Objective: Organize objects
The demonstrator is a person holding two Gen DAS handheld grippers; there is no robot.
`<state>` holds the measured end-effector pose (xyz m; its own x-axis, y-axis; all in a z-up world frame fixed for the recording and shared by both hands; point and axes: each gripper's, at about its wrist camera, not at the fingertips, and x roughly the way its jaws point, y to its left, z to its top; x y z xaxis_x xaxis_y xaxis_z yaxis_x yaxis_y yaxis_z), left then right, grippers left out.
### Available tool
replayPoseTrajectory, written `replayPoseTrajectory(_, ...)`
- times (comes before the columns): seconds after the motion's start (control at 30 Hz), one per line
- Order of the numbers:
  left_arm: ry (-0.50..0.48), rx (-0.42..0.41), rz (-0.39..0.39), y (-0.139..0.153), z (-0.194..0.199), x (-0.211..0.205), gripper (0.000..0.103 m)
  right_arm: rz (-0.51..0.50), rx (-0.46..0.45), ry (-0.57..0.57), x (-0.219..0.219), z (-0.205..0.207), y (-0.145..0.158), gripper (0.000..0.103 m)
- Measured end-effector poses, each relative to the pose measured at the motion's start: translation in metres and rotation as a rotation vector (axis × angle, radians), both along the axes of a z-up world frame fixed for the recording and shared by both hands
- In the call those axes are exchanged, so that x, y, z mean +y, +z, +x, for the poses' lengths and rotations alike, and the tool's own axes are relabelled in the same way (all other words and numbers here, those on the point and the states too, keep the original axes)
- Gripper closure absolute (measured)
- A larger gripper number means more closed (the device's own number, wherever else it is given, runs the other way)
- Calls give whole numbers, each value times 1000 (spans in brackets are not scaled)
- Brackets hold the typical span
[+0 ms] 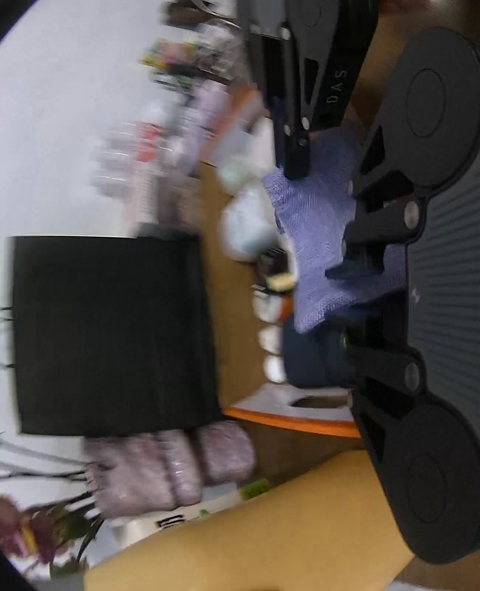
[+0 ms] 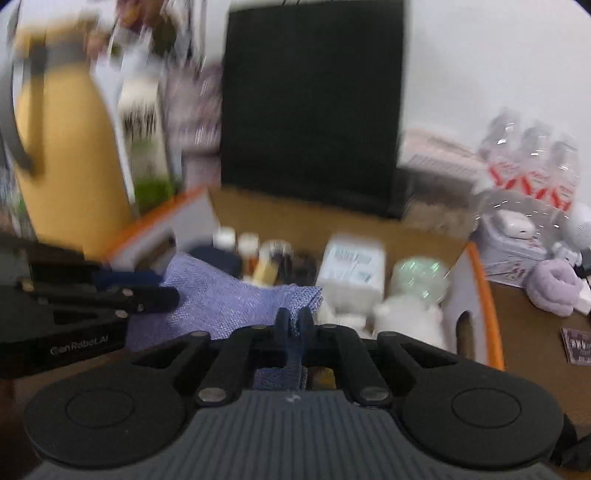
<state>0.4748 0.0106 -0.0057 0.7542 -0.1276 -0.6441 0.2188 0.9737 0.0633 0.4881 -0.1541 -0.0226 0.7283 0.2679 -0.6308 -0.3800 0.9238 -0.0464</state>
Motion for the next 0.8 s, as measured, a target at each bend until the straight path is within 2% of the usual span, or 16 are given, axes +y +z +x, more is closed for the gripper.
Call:
replayPoseTrajectory(0.07, -13, 6, 19, 0, 1, 4, 73, -28, 20, 12, 5, 4, -8, 86)
replayPoseTrajectory(0.13, -14, 6, -26, 4, 0, 9, 44, 24, 64, 40, 1, 7, -13, 70)
replayPoseTrajectory(0.2, -19, 10, -34, 4, -3, 12, 42, 61, 81, 27, -4, 7, -13, 62)
replayPoseTrajectory(0.27, -6, -1, -11, 10, -6, 10, 42, 64, 46, 15, -10, 2, 0, 53)
replayPoseTrajectory(0.33, 14, -56, -26, 28, -17, 14, 42, 59, -33, 0, -16, -11, 24, 28)
replayPoseTrajectory(0.37, 15, -84, -54, 39, -27, 19, 41, 67, -68, -10, -22, -20, 35, 24)
replayPoseTrajectory(0.43, 33, -117, -109, 58, -46, 27, 34, 102, -104, -31, -35, -38, 54, 24)
replayPoseTrajectory(0.47, 37, -127, -116, 66, -56, 28, 33, 123, -116, -43, -43, -50, 62, 23)
replayPoseTrajectory(0.53, 39, -149, -95, 76, -79, 24, 33, 153, -147, -75, -53, -75, 71, 12)
replayPoseTrajectory(0.6, 33, -177, -77, 82, -115, 18, 31, 147, -179, -88, -60, -106, 74, 9)
replayPoseTrajectory(0.67, 36, -199, -84, 84, -155, 15, 23, 140, -201, -93, -64, -146, 72, 7)
replayPoseTrajectory(0.73, 47, -237, -105, 84, -197, 12, 7, 155, -221, -92, -67, -188, 71, 1)
replayPoseTrajectory(0.8, 63, -266, -125, 79, -245, 7, 3, 177, -226, -78, -70, -229, 70, 0)
